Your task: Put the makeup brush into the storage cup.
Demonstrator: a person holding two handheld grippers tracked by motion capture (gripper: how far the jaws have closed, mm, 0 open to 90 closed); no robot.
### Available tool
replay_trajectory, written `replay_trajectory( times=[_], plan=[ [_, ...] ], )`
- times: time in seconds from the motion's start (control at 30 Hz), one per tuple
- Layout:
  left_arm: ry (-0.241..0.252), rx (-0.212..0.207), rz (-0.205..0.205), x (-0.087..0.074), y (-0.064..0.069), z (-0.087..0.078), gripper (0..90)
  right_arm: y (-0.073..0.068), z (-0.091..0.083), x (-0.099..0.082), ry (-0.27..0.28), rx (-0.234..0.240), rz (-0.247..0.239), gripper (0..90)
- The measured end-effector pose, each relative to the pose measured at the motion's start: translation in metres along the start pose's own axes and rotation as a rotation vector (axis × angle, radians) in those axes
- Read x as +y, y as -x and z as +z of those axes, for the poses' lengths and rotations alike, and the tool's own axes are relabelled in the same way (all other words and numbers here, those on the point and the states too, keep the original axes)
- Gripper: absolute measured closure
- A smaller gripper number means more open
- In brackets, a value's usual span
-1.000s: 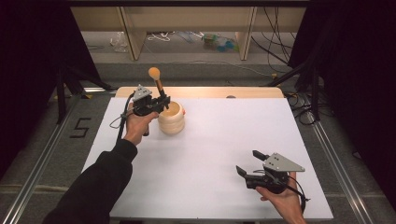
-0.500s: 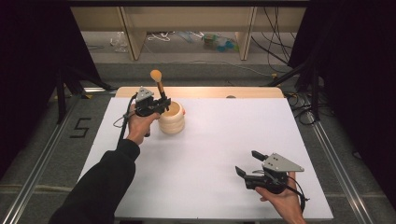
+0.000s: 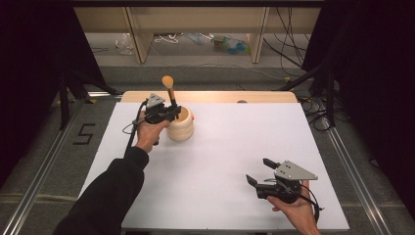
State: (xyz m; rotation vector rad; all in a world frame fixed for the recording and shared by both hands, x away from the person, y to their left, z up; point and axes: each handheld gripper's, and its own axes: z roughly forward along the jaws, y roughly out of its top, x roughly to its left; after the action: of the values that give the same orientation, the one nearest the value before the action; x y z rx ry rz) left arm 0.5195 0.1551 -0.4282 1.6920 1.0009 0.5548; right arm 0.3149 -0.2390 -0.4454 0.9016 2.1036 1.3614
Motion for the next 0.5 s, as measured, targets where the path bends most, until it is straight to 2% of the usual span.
replay_trajectory(
  times=[0.17,0.2,0.5],
  plan=[
    [-0.006,0.0,-0.009,-0.0013,-0.0002,0.0012,76.1,-0.0002,0.0,0.0001,-0.001,0.001,-0.001,20.3],
    [-0.01,-0.002,0.002,-0.0013,-0.0012,0.0012,76.1,-0.0001,-0.0001,0.0001,-0.003,0.003,-0.001,20.4],
    [-0.03,0.005,0.002,-0.0051,-0.0016,0.003,76.1,-0.0003,0.0002,0.0001,-0.001,0.005,-0.001,20.6]
  ],
)
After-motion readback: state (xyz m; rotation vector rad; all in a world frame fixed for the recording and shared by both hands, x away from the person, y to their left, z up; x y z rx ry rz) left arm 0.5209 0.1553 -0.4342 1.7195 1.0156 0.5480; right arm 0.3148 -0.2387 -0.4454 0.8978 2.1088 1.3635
